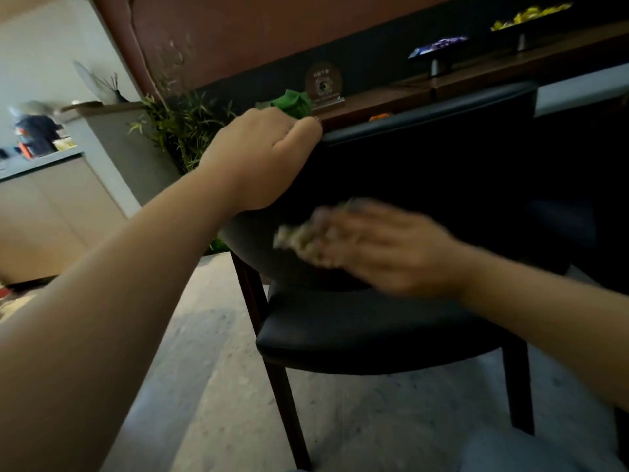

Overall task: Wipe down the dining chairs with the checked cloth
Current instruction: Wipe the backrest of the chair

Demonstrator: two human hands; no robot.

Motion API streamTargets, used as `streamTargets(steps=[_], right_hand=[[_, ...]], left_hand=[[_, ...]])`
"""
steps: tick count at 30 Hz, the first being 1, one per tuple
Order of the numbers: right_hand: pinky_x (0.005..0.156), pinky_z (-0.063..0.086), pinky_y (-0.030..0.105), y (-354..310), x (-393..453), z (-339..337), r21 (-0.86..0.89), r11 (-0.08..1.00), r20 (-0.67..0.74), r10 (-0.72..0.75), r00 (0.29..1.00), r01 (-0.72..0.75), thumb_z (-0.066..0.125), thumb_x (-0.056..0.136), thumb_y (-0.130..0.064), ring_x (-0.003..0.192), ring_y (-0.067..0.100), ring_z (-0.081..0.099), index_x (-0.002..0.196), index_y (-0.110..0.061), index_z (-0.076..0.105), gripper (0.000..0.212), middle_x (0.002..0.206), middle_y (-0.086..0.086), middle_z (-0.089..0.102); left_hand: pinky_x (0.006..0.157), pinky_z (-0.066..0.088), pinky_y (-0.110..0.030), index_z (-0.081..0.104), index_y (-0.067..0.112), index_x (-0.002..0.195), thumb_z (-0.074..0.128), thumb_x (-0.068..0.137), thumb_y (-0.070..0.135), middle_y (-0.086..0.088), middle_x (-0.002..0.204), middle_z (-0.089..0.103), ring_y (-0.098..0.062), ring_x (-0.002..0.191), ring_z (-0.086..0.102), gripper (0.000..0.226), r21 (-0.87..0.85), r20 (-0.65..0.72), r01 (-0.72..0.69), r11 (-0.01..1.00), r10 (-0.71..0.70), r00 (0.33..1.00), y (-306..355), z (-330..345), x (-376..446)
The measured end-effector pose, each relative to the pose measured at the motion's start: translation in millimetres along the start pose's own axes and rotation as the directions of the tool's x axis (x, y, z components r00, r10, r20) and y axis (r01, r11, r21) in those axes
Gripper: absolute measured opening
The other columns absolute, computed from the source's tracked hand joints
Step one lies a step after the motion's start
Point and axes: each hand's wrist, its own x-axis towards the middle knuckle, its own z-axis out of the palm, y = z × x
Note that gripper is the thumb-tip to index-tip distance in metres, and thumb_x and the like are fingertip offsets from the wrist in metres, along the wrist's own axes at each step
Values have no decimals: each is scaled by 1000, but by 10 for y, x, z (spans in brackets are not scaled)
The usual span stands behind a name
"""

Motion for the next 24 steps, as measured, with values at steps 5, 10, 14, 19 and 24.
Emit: streamTargets(steps=[5,10,14,19,24], right_hand=[[111,22,60,201,-20,-80,82,651,-459,697,551,-755,40,97,-1,128,53,34,122,13,55,32,130,30,50],[117,13,48,-598,-216,457,11,859,-216,501,838,-511,53,96,-12,140,29,31,131,-7,52,35,136,6,53],[115,19,50,-283,-384,305,137,750,-385,642,663,-647,49,95,-2,140,32,28,135,-2,44,40,140,9,47],[117,26,36,354,-367,44,867,-133,-134,867,-480,-481,38,91,8,138,20,36,135,-6,52,48,142,3,47],[78,46,5,949,-689,18,870,-468,242,676,-696,-152,34,91,7,108,11,58,128,-13,60,50,118,-2,63]], left_hand=[[49,16,-34,28,16,57,8,77,54,-7,54,29,-23,49,28,48,48,-23,3,999,-2,1000,-29,30,21],[47,25,-34,37,12,55,10,79,51,-7,51,37,-27,48,36,53,86,-95,1,996,7,995,39,40,-48],[50,29,-33,48,14,66,12,86,48,-5,53,44,-26,50,43,53,91,-74,-75,993,82,994,264,41,23],[49,23,-29,41,20,64,14,90,53,-1,56,44,-17,51,42,50,142,42,-193,971,188,981,670,78,366],[48,23,-29,44,20,67,11,89,60,-4,58,45,-22,52,43,56,245,28,-202,948,201,979,678,123,416]])
